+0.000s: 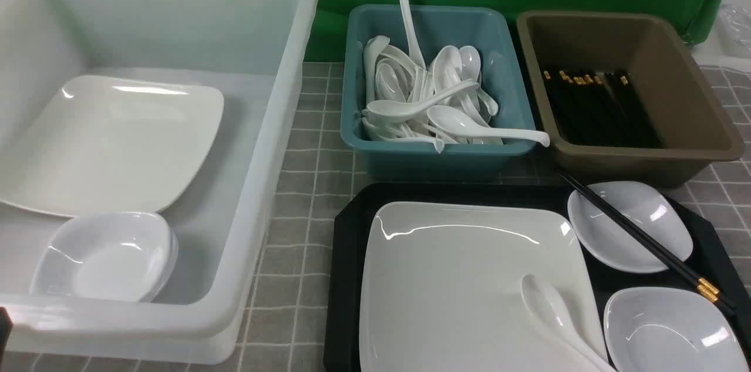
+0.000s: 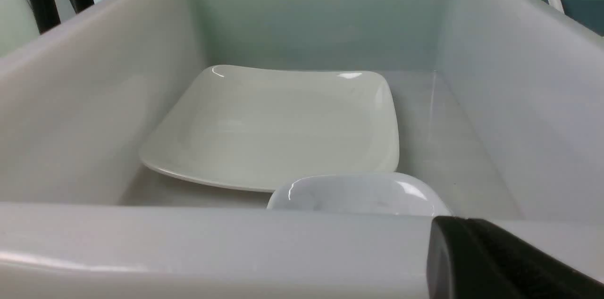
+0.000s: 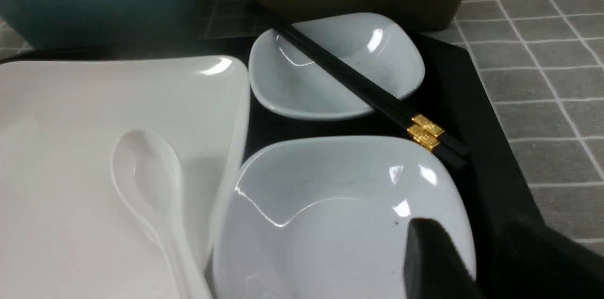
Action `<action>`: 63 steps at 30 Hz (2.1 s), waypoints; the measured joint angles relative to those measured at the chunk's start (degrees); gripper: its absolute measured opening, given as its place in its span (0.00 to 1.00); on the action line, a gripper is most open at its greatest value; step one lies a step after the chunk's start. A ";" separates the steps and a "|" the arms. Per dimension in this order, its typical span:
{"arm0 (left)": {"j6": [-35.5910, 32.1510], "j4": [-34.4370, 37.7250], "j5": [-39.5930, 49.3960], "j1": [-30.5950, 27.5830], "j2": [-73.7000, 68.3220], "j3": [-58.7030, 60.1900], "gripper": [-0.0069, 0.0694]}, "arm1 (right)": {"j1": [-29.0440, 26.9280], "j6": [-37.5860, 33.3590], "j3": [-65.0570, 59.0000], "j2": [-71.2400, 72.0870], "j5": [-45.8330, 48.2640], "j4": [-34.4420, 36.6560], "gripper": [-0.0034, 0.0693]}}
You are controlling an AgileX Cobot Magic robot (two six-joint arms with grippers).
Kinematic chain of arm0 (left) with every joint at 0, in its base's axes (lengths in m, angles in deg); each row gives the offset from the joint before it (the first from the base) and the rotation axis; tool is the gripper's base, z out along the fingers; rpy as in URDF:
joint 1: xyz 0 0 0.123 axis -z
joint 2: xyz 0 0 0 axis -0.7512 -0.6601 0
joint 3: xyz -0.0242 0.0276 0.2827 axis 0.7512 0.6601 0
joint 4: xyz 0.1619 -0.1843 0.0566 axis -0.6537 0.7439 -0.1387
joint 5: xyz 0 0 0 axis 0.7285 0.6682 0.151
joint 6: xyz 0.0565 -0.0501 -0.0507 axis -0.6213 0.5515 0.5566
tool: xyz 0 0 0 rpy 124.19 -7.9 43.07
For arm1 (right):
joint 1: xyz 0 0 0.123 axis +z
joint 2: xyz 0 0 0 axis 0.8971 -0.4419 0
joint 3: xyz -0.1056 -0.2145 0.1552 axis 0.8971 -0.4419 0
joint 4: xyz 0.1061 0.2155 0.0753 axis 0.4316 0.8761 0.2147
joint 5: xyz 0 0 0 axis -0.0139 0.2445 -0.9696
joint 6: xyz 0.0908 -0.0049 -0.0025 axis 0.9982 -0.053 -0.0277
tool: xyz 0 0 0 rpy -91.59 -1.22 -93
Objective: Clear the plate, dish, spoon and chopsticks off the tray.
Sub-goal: Use the right arm to grab a pair of chopsticks from the plate
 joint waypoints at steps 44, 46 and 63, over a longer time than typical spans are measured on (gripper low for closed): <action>2.94 18.66 14.25 -0.05 -14.94 -23.08 0.10 | 0.00 0.01 0.00 0.00 0.00 0.00 0.37; -2.14 18.66 20.43 0.26 -22.03 -28.28 0.10 | 0.00 0.01 0.00 0.00 0.00 0.00 0.37; -11.47 14.77 12.86 37.83 -52.63 -43.51 0.10 | 0.00 12.07 0.00 0.00 -15.52 2.06 0.37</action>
